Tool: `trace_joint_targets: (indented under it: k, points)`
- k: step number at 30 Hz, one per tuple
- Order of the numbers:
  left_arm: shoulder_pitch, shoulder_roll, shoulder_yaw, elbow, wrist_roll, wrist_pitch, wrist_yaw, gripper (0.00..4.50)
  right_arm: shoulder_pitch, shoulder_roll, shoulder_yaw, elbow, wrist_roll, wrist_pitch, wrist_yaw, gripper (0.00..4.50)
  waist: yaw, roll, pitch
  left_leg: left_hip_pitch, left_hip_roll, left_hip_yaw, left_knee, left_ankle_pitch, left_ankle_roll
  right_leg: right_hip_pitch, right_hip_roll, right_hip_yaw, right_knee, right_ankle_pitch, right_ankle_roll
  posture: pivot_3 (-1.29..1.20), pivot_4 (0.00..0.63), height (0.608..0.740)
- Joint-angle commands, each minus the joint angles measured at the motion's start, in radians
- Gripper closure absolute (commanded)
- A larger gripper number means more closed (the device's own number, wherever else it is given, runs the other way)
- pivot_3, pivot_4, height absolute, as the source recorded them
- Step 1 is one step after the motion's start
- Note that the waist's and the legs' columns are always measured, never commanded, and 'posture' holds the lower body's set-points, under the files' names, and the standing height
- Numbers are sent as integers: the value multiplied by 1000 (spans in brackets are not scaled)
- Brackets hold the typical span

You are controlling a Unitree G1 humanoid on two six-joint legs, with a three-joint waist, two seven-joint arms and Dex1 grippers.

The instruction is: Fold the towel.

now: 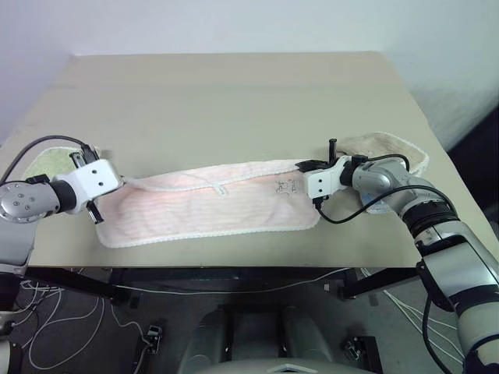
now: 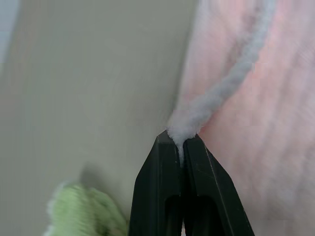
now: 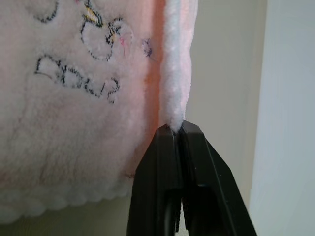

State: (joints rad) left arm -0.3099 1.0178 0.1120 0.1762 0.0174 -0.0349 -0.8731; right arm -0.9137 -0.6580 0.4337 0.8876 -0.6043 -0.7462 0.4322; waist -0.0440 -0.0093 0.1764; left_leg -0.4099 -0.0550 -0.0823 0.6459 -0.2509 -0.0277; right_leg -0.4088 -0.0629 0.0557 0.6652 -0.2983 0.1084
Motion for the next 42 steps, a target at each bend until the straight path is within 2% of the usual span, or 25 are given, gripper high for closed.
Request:
trace_joint_targets:
  k: [1,9,14,19,23,26,29,31,35,42]
  points:
    - [-50,11,70,-15,-52,-16,10,4500,-35,-30,-42,-27,30,2,-10,4456,-1,0,0,0,0,0,0,0,0,0,0,0,0,0,0,0,150,740]
    - [-64,12,82,-6,-61,-22,20,4500,-44,-59,-107,-63,96,37,6,4456,-1,0,0,0,0,0,0,0,0,0,0,0,0,0,0,0,150,740]
    - [-93,11,86,39,-62,-40,35,4500,-78,-80,-184,-109,236,109,138,4456,0,0,0,0,0,0,0,0,0,0,0,0,0,0,0,0,150,740]
    - [-229,-20,61,156,-46,-78,86,4500,-197,-106,-235,-89,292,168,205,4456,0,0,0,0,0,0,0,0,0,0,0,0,0,0,0,0,150,740]
    - [-403,-48,45,295,-37,-113,126,4500,-316,-128,-254,-22,312,186,239,4456,1,0,0,0,0,0,1,0,0,0,0,0,0,0,0,0,150,740]
    - [-498,-49,39,378,-35,-135,138,4500,-365,-148,-263,6,326,183,265,4456,-1,0,0,0,0,0,1,0,0,0,0,0,0,0,0,0,150,740]
    - [-531,-25,39,418,-37,-167,114,4500,-369,-177,-284,-21,373,189,333,4456,-1,0,0,0,0,0,0,0,0,0,0,0,0,0,0,0,150,740]
    - [-520,-5,53,416,-53,-183,86,4500,-341,-197,-309,-72,441,212,415,4456,-3,1,0,0,0,1,1,0,0,-1,0,0,0,0,0,0,150,740]
    - [-309,46,144,251,-213,-140,-110,4500,-132,-256,-387,-345,664,400,631,4456,-4,1,0,-1,1,1,0,0,0,-1,0,1,0,0,0,0,150,740]
    - [46,99,260,37,-312,-12,-234,4500,293,-344,-465,-847,914,752,780,4456,3,1,1,-1,1,1,2,0,1,0,-2,1,1,0,0,0,150,740]
